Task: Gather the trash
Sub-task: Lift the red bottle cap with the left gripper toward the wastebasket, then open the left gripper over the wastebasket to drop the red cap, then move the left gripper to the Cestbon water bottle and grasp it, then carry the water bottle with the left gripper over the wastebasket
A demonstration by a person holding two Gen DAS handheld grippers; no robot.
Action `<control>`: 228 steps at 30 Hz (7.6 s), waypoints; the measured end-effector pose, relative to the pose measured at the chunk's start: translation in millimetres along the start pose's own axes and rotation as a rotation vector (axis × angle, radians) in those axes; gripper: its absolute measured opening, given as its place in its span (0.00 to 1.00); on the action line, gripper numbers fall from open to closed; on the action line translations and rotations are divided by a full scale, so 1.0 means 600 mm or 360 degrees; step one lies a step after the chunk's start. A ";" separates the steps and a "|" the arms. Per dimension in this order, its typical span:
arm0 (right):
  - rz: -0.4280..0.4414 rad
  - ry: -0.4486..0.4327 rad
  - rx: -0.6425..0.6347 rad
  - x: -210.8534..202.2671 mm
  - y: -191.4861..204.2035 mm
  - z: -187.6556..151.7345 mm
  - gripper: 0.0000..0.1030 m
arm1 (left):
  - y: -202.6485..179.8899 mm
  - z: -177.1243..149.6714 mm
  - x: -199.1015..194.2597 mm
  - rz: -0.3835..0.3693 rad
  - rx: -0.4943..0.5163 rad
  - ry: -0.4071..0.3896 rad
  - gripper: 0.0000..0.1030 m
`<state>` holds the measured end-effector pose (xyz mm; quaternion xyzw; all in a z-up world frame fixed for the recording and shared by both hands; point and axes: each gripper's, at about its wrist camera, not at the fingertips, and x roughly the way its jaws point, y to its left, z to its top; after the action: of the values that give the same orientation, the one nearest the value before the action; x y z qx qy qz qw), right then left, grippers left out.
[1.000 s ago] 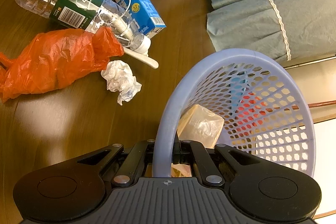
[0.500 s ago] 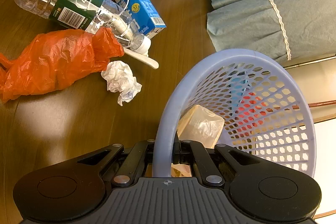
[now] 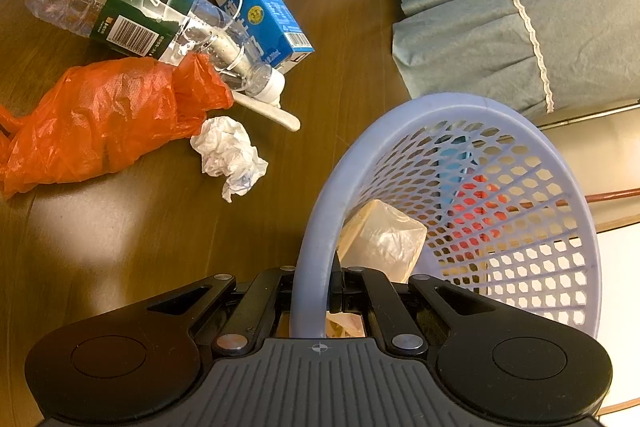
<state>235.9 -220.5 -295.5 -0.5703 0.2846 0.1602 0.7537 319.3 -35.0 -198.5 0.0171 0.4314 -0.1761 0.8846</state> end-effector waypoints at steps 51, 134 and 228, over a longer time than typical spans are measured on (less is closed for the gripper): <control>0.0008 -0.0008 0.0016 -0.001 -0.008 0.006 0.00 | -0.268 0.111 -0.076 -0.0595 0.0240 -0.0199 0.27; 0.0013 -0.0021 0.0012 -0.009 -0.012 -0.005 0.00 | -0.050 -0.123 0.066 -0.0219 0.0370 0.0215 0.63; 0.0017 -0.0037 0.0039 -0.001 -0.020 -0.002 0.00 | -0.180 0.055 -0.115 -0.0662 0.0138 0.0123 0.55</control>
<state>242.3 -225.1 -286.0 -0.5577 0.2808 0.1673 0.7630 270.2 -122.1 -111.5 -0.0275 0.4514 -0.3724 0.8105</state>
